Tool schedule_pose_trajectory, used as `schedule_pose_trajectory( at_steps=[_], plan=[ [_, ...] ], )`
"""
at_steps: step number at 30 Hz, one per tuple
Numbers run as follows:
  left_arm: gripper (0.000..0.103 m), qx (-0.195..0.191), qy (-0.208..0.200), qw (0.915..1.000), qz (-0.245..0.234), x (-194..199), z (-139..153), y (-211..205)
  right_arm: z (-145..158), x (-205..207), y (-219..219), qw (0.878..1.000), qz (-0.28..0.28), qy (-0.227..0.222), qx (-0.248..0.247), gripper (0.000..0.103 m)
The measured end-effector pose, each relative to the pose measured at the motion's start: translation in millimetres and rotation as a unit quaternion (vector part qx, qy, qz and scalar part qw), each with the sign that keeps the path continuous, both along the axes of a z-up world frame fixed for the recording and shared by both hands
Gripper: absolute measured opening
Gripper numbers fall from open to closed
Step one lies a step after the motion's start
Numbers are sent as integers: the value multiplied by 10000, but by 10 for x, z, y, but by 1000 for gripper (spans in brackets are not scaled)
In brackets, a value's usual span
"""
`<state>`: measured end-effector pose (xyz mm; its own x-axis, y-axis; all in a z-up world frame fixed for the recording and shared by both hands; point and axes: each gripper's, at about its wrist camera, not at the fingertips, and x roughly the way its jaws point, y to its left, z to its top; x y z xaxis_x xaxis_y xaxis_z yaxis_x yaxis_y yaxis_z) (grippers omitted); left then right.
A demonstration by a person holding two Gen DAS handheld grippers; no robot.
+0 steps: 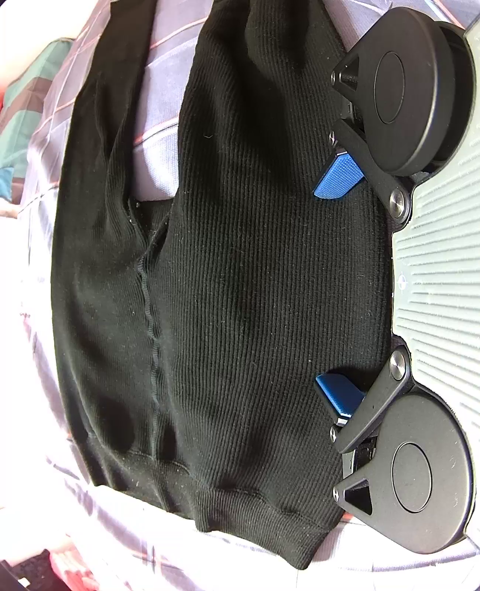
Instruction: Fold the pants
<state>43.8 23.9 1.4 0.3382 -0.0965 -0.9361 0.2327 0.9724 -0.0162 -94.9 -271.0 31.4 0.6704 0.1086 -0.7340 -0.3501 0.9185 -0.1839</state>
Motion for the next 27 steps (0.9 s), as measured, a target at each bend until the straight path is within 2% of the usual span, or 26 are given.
schedule_pose_trajectory(
  at_steps=[1,2,4,5,7,12,13,15,16,17,19,22,23,24,25,27],
  plan=[
    [103,-5,12,10000,-3,4,2,1,-83,86,72,9995,177,191,-159,70],
    [103,-9,27,10000,2,11,5,2,-166,154,118,9985,295,343,-302,55],
    [103,-16,55,10000,12,25,9,4,-241,254,84,9989,285,309,-223,38],
    [103,-19,58,10000,12,28,8,7,-221,305,58,9989,134,431,-141,9],
    [103,-11,55,10000,3,20,11,15,-190,209,-28,9982,46,595,97,7],
    [103,-67,51,10000,-16,-80,21,116,-129,-244,-50,9936,224,1095,191,2],
    [103,-85,40,9999,-37,-92,21,133,-97,-277,-68,9934,243,1104,205,2],
    [103,-113,56,9999,-36,-85,18,151,19,-261,-73,9974,185,676,175,3],
    [103,-112,81,9999,-12,-71,19,149,79,-220,-66,9988,160,435,180,14],
    [103,-99,107,9999,15,-56,21,141,115,-153,-47,9992,179,301,191,43],
    [103,-91,151,9998,84,-27,39,124,113,10,6,9994,243,155,196,70],
    [103,-171,153,9996,182,9,84,122,-3,267,43,9996,156,180,128,67],
    [103,-205,143,9994,222,23,99,127,-47,346,29,9993,116,261,234,61],
    [103,-233,119,9993,264,39,113,131,-102,420,5,9984,65,435,351,53],
    [103,-239,87,9992,314,59,120,134,-179,486,-26,9962,20,753,427,25],
    [103,-188,113,9990,401,111,96,143,-167,439,-85,9942,209,915,528,15]
  ],
)
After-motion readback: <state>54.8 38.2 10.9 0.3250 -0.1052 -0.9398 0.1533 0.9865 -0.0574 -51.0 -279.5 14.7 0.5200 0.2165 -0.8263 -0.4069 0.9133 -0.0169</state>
